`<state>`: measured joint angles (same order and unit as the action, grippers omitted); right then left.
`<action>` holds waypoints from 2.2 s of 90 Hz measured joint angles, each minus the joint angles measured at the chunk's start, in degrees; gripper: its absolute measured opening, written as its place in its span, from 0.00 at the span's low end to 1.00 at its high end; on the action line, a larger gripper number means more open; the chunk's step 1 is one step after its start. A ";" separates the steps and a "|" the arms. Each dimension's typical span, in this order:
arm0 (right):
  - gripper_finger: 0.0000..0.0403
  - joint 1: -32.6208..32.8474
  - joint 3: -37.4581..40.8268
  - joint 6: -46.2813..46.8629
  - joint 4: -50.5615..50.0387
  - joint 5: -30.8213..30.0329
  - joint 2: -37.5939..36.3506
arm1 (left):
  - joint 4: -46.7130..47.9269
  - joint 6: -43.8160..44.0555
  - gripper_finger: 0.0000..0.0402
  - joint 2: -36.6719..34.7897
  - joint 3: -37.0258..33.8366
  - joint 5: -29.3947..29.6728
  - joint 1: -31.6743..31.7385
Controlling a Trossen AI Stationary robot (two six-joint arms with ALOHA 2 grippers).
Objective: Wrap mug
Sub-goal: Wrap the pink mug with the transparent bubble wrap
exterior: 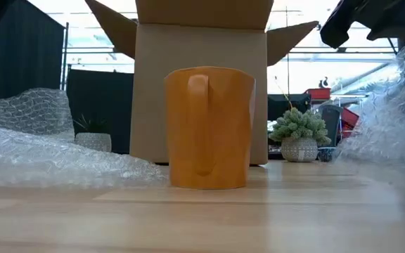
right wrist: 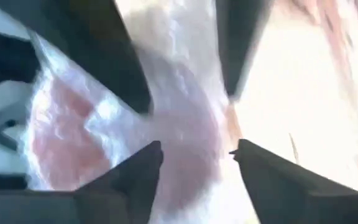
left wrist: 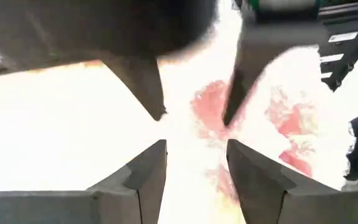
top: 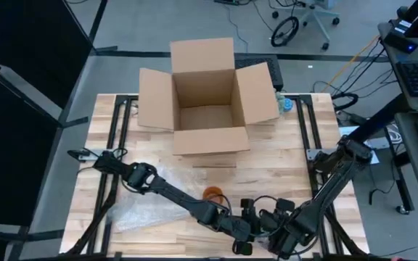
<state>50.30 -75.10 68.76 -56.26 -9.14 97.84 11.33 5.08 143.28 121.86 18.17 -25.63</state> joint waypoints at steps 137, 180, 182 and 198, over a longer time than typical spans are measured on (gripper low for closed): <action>0.01 -0.03 -0.83 -3.85 10.33 -1.90 11.17 | -0.15 0.18 0.38 0.02 -0.02 0.32 0.02; 0.24 0.85 0.05 -4.10 9.27 2.25 3.05 | -0.82 0.54 0.38 0.00 0.07 -0.16 0.05; 0.26 0.82 0.05 -4.45 9.30 2.81 2.73 | -0.77 0.54 0.38 0.00 0.07 -0.15 -0.02; 0.38 0.43 -0.41 -4.97 9.50 5.03 -0.99 | -0.38 0.55 0.38 0.02 0.02 -0.30 0.07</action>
<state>50.73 -75.51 63.78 -46.76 -4.11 96.85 10.95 5.63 143.31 121.89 17.87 -25.56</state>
